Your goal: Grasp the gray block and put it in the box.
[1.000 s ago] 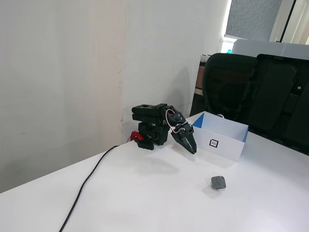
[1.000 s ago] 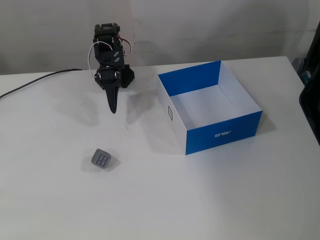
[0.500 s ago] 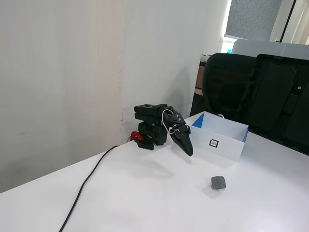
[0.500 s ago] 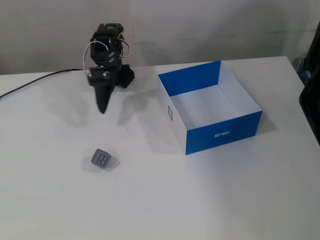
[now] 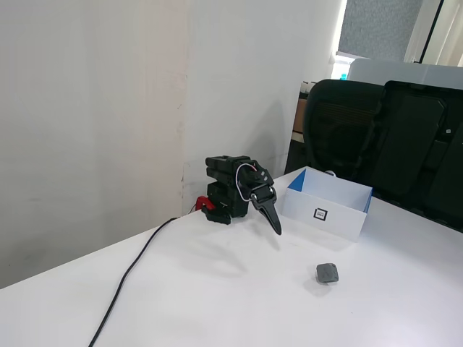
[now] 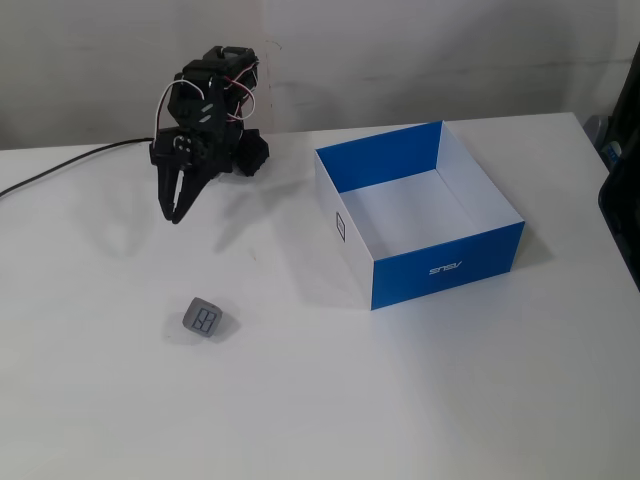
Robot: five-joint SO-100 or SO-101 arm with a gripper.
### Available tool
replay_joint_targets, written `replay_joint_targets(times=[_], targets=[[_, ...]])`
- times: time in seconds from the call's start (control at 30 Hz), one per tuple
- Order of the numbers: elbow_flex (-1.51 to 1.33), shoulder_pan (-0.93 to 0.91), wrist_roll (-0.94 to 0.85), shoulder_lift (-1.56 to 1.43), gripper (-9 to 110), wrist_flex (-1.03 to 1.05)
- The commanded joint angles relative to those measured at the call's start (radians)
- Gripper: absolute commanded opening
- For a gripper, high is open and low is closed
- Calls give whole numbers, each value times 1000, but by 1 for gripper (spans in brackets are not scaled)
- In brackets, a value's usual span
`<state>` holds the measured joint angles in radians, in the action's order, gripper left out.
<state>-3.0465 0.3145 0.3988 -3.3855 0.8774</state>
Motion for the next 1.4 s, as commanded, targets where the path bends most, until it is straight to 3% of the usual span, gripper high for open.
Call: replay_joint_targets(times=[0.0,0.27,0.53,1.07,1.37], targets=[[43,3,67,-8,3,-9],[138,-43,160,6,7,48],[282,-41,252,186,18,18],[657,-80,393,853,18,34],[712,-201,411,1015,18,15]])
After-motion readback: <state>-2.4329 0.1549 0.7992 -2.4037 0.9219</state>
